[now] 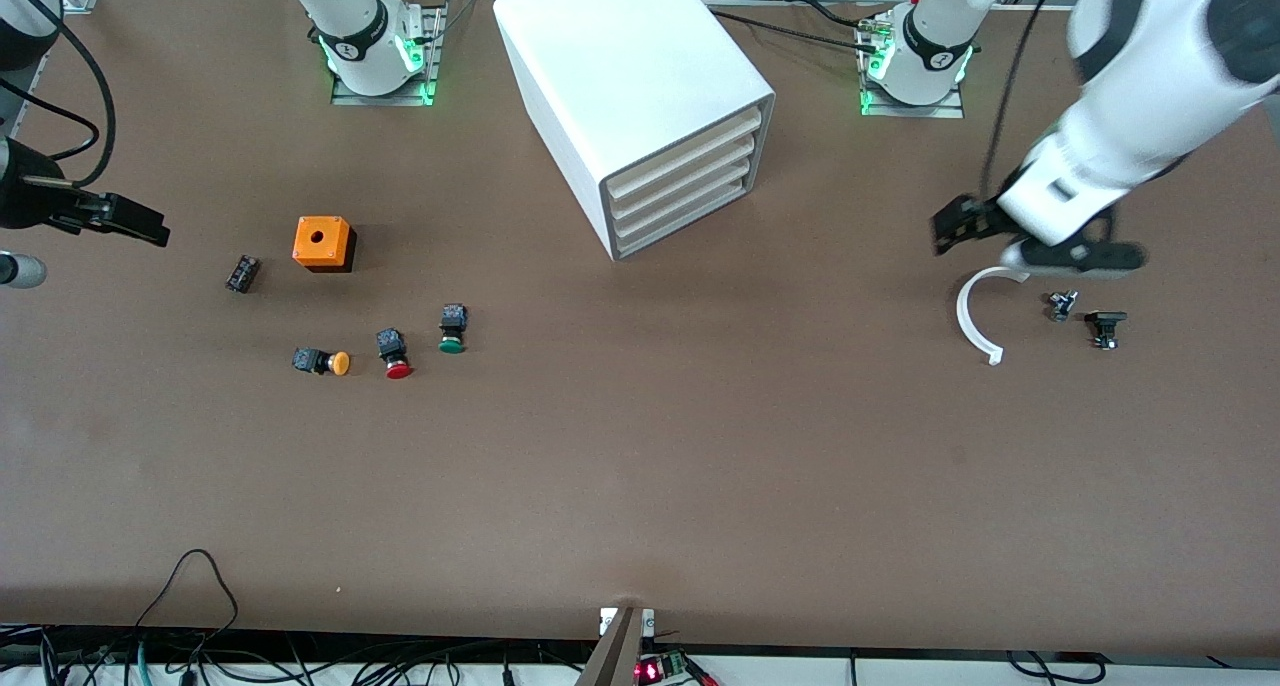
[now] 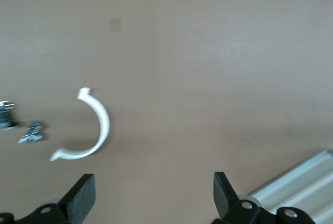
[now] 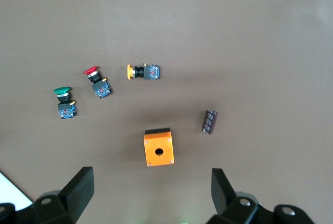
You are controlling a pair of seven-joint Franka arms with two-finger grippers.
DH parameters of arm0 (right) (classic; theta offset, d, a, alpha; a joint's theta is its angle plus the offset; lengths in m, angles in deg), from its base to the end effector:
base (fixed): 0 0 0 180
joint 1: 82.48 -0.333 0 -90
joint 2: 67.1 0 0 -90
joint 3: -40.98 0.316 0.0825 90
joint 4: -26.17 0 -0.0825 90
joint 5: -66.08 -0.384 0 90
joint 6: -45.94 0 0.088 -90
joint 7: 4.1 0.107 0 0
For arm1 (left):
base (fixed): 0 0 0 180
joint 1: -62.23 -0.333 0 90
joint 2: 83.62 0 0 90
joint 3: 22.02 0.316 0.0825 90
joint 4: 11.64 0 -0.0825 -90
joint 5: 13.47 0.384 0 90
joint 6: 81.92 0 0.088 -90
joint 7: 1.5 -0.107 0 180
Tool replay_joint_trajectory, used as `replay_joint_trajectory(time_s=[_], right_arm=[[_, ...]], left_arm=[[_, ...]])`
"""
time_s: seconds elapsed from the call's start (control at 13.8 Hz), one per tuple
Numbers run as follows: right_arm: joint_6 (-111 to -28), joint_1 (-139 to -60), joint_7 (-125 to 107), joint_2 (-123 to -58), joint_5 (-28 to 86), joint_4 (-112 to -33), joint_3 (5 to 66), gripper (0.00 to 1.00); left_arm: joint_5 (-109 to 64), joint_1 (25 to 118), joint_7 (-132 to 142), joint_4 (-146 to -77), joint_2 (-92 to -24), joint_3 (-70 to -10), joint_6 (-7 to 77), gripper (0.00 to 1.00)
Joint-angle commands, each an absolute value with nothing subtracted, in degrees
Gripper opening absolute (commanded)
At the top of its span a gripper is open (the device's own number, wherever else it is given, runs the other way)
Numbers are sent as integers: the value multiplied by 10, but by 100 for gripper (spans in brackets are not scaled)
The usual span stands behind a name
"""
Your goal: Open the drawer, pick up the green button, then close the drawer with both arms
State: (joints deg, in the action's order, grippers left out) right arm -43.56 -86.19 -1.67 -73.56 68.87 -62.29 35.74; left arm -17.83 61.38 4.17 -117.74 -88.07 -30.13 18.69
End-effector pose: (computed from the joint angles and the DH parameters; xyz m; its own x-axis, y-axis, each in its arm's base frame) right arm 0.5843 -0.0181 0.5726 0.9934 -0.0697 -0.0914 -0.0641 -0.9960 0.0627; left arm 0.5313 -0.0767 0.5489 0.9996 -0.0133 -0.0255 -0.0117 -0.9981 0.0613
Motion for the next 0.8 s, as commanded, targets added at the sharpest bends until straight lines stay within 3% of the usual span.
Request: replay_joint_trajectory(time_s=[0.0,0.14,0.72], right_arm=[[-506,-860,-70,-624,684,-769,360,100],[-469,-861,-54,-622,684,-758,361,100],[-471,-860,-44,-625,686,-756,358,100]], left_arm=[[-168,618,-23,-1088,-883,-262,60,100],[-133,609,-39,-1050,-873,-261,23,100],[-129,605,-42,-1041,-850,-261,33,100]])
